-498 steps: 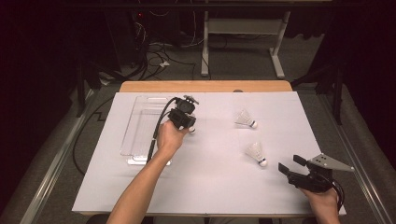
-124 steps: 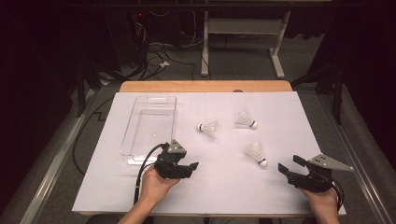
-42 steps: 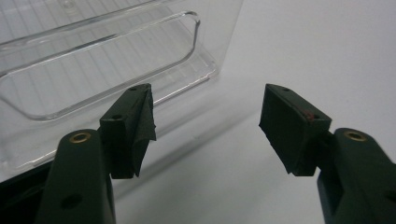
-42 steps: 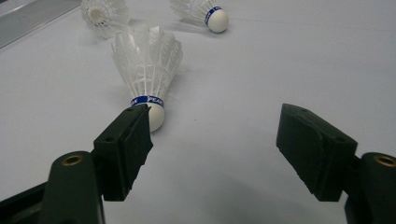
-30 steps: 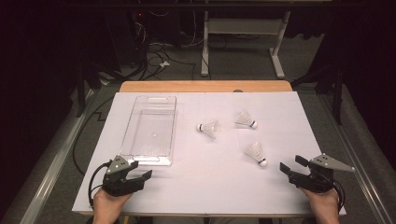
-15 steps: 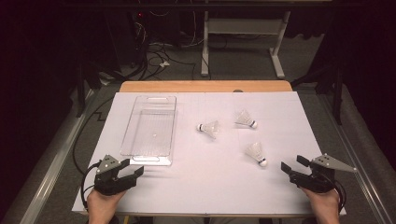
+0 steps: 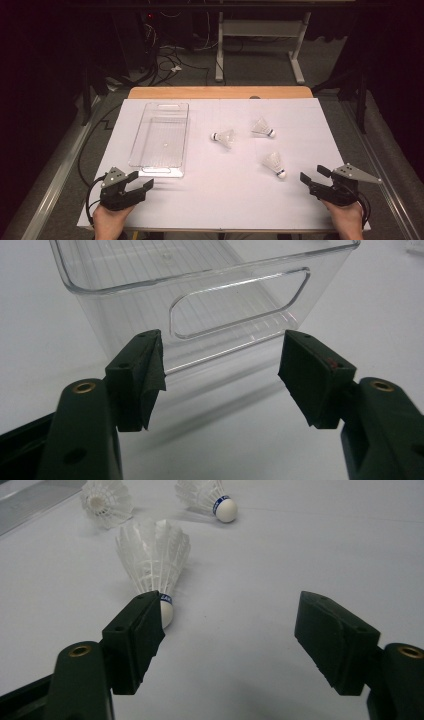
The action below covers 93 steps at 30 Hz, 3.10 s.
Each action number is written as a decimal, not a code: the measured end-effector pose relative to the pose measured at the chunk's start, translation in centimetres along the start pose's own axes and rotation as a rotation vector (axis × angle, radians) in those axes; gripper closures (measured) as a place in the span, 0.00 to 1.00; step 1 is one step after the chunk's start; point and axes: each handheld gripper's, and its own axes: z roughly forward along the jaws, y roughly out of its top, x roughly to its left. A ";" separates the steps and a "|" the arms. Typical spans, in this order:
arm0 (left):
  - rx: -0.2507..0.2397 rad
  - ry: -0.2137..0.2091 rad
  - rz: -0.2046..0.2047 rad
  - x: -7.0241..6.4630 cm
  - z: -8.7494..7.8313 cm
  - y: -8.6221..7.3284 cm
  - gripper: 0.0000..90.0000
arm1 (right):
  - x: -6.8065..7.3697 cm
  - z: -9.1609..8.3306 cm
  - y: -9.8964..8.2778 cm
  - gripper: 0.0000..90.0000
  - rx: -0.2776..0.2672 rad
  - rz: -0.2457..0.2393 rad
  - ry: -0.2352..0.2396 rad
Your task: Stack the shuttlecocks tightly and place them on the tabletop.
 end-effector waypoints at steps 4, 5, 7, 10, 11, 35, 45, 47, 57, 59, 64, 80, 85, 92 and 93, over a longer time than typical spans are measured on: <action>-0.004 -0.005 0.000 0.0 -0.1 0.0 0.39 | 0.2 0.1 0.4 0.33 0.024 0.015 0.006; -0.004 -0.007 0.000 0.0 -0.1 0.0 0.39 | 0.2 0.1 0.4 0.34 0.027 0.023 0.006; -0.002 -0.008 0.001 0.0 0.0 0.0 0.38 | 0.1 0.2 0.5 0.35 0.033 0.024 0.006; 0.000 -0.005 0.001 -0.1 0.0 0.0 0.38 | 0.2 0.2 0.7 0.37 0.043 0.021 0.014; -0.002 -0.003 0.001 -0.1 0.0 0.0 0.38 | 0.2 0.2 0.8 0.37 0.045 0.019 0.017; 0.006 -0.037 0.024 -0.3 0.2 0.0 0.38 | 1.9 2.5 4.4 0.45 0.126 -0.014 0.052; 0.010 -0.021 0.022 -0.4 0.2 0.0 0.38 | 2.2 3.4 6.3 0.47 0.145 -0.034 0.073; 0.013 -0.022 0.021 -0.4 0.3 0.0 0.38 | 2.3 3.6 6.6 0.47 0.143 -0.036 0.078; 0.011 -0.027 0.032 -0.4 0.3 0.0 0.38 | 2.1 5.0 8.7 0.50 0.155 -0.044 0.087; 0.011 -0.026 0.031 -0.4 0.3 0.0 0.38 | 2.0 5.4 9.1 0.50 0.162 -0.040 0.088; 0.016 -0.024 0.030 -0.4 0.3 0.0 0.38 | 1.4 6.6 9.7 0.49 0.180 -0.019 0.080; 0.016 -0.004 0.013 -0.3 0.2 0.0 0.38 | 0.9 9.2 11.5 0.50 0.211 -0.011 0.038; 0.016 -0.001 0.012 -0.2 0.1 -0.1 0.38 | 0.9 9.9 12.3 0.50 0.219 -0.017 0.012; 0.026 0.000 0.014 -0.3 0.2 0.0 0.38 | 0.7 11.0 13.2 0.51 0.252 -0.024 0.011; 0.027 0.005 0.020 -0.4 0.3 0.0 0.38 | 0.7 11.1 13.3 0.51 0.253 -0.022 0.012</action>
